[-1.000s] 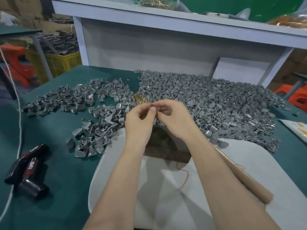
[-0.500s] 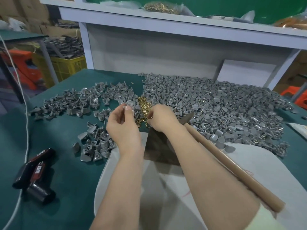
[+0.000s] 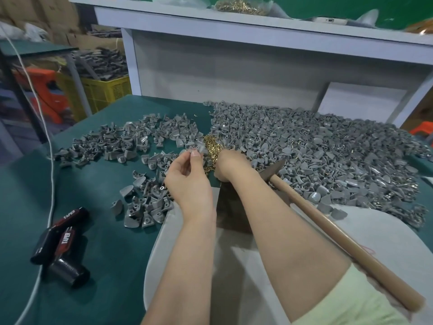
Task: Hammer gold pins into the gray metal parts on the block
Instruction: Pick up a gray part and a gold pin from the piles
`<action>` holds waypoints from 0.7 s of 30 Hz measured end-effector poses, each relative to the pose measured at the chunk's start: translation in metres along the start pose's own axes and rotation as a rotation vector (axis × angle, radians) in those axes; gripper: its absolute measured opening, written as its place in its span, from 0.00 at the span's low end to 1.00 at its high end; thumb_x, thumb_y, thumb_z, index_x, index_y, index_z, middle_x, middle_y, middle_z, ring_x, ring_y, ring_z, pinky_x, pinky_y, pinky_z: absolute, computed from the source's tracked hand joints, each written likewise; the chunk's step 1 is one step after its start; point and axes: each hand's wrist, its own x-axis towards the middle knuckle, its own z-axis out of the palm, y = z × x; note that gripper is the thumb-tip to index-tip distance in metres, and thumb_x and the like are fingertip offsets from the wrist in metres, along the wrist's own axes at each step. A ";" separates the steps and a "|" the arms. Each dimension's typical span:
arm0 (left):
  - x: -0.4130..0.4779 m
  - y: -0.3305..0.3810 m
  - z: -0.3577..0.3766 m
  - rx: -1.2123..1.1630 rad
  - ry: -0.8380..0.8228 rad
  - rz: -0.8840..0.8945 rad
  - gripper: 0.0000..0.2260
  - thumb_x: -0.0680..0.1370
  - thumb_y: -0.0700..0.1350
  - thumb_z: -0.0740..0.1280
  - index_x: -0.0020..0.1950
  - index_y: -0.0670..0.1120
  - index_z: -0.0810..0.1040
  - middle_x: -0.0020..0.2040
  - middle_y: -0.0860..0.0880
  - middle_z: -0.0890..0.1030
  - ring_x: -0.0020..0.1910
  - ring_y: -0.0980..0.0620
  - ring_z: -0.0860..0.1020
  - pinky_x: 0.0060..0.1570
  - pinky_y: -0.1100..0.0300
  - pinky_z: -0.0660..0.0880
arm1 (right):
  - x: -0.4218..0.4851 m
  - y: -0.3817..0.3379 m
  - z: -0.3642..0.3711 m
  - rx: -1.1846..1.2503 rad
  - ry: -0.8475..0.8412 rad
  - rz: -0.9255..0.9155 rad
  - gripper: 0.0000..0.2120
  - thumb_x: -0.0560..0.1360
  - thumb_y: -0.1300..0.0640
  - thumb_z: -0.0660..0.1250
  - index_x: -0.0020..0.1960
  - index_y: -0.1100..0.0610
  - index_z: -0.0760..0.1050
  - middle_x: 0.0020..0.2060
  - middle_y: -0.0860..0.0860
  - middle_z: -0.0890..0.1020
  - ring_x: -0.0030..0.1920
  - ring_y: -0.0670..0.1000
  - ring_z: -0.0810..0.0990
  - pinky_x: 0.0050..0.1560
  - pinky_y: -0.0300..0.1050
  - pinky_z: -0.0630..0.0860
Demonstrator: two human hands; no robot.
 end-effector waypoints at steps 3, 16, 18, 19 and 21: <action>0.000 -0.001 0.000 0.003 0.004 -0.002 0.03 0.78 0.39 0.66 0.50 0.44 0.78 0.46 0.49 0.82 0.47 0.56 0.81 0.47 0.68 0.76 | 0.004 0.004 0.003 -0.005 -0.019 0.002 0.09 0.72 0.61 0.63 0.51 0.62 0.74 0.47 0.57 0.78 0.45 0.59 0.75 0.43 0.47 0.72; -0.011 0.004 0.002 0.288 -0.227 0.095 0.03 0.78 0.40 0.66 0.49 0.47 0.78 0.45 0.53 0.81 0.46 0.57 0.79 0.49 0.69 0.75 | -0.031 0.024 -0.022 0.662 0.333 -0.085 0.07 0.74 0.55 0.66 0.38 0.52 0.74 0.35 0.46 0.79 0.36 0.46 0.77 0.35 0.39 0.71; -0.018 0.004 0.004 0.440 -0.387 0.194 0.04 0.77 0.40 0.66 0.47 0.49 0.78 0.45 0.53 0.81 0.47 0.55 0.78 0.53 0.64 0.75 | -0.051 0.042 -0.035 0.971 0.346 -0.070 0.07 0.72 0.60 0.65 0.37 0.53 0.76 0.35 0.47 0.82 0.39 0.48 0.81 0.40 0.43 0.77; -0.021 0.004 0.005 0.545 -0.458 0.251 0.05 0.77 0.40 0.67 0.46 0.50 0.77 0.45 0.54 0.81 0.48 0.54 0.78 0.56 0.59 0.74 | -0.061 0.053 -0.039 1.114 0.334 -0.063 0.07 0.72 0.63 0.64 0.37 0.55 0.76 0.34 0.48 0.83 0.39 0.49 0.82 0.41 0.45 0.79; -0.029 0.001 0.007 0.832 -0.555 0.365 0.07 0.76 0.42 0.67 0.43 0.55 0.76 0.45 0.56 0.82 0.51 0.53 0.77 0.58 0.55 0.67 | -0.081 0.077 -0.041 1.309 0.305 -0.046 0.07 0.73 0.66 0.63 0.38 0.58 0.75 0.31 0.49 0.82 0.34 0.47 0.82 0.39 0.43 0.80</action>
